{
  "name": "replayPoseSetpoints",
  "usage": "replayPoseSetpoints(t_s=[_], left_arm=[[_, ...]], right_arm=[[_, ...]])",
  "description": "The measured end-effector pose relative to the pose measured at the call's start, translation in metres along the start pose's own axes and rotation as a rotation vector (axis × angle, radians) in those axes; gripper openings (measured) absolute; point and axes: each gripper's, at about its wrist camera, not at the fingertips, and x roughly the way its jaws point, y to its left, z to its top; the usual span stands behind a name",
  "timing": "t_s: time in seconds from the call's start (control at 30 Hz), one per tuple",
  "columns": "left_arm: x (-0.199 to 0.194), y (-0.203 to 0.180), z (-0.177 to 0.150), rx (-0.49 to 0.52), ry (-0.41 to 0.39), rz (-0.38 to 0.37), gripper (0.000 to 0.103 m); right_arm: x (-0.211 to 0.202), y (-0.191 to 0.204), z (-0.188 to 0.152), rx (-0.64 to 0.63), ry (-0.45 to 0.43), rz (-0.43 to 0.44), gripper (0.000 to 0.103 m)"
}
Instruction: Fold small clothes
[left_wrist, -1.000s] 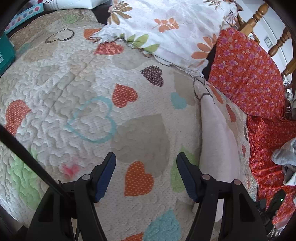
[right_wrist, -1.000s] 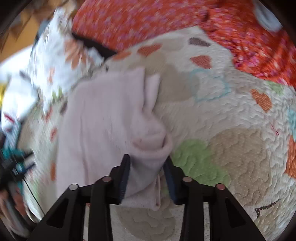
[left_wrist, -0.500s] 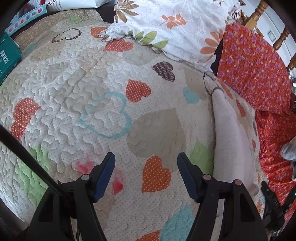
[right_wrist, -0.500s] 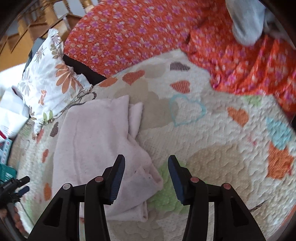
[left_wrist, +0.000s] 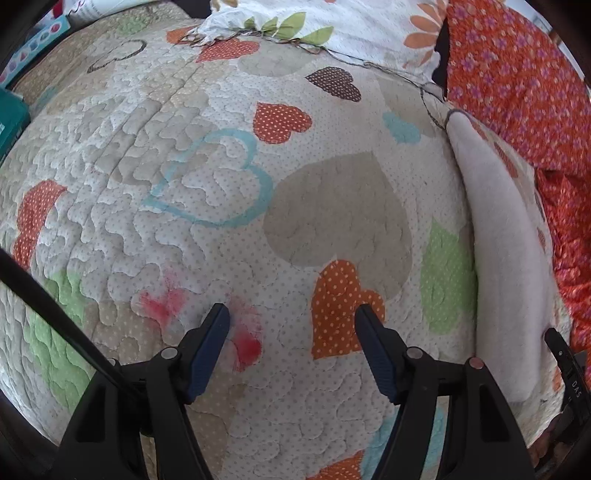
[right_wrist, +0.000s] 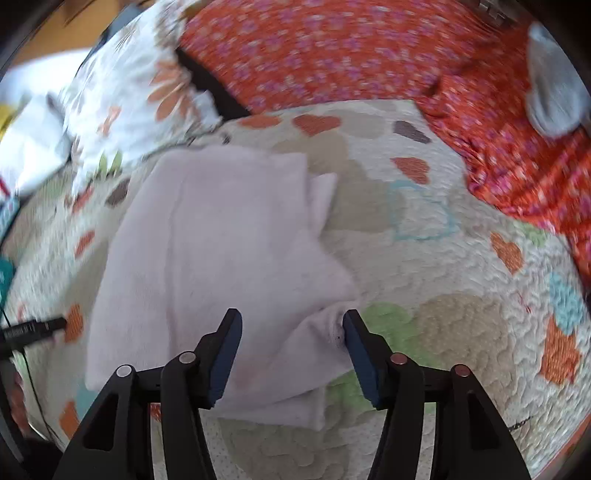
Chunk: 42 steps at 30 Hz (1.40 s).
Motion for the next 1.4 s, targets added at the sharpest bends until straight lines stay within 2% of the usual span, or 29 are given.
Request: replayPoseSetpoints(t_s=[0.17, 0.27, 0.43, 0.63, 0.93, 1.13, 1.23, 1.3, 1.4], left_arm=[[0.004, -0.007, -0.004, 0.041, 0.004, 0.01, 0.084], [0.007, -0.011, -0.003, 0.061, 0.01, 0.018, 0.088], [0.012, -0.017, -0.003, 0.092, 0.015, 0.033, 0.094], [0.021, -0.036, -0.011, 0.21, 0.008, 0.122, 0.101], [0.022, -0.035, -0.013, 0.205, -0.017, 0.134, 0.103], [0.021, -0.036, -0.015, 0.206, -0.033, 0.137, 0.103], [0.022, -0.035, -0.013, 0.201, -0.018, 0.133, 0.103], [0.022, -0.035, -0.013, 0.204, -0.019, 0.135, 0.103], [0.022, -0.035, -0.014, 0.208, -0.028, 0.134, 0.103]], right_arm=[[0.016, 0.027, -0.013, -0.141, 0.04, -0.088, 0.068], [0.018, 0.031, -0.016, -0.171, 0.037, -0.117, 0.07], [0.027, 0.018, -0.012, -0.109, 0.077, -0.106, 0.081], [0.037, -0.014, -0.01, 0.08, 0.154, 0.008, 0.088], [0.037, -0.007, -0.013, 0.067, 0.145, -0.019, 0.092], [0.039, -0.009, -0.014, 0.103, 0.116, 0.018, 0.102], [0.038, -0.013, -0.014, 0.164, 0.092, 0.025, 0.102], [0.039, -0.012, -0.013, 0.185, 0.095, 0.009, 0.102], [0.042, -0.004, -0.011, 0.138, 0.122, -0.028, 0.102]])
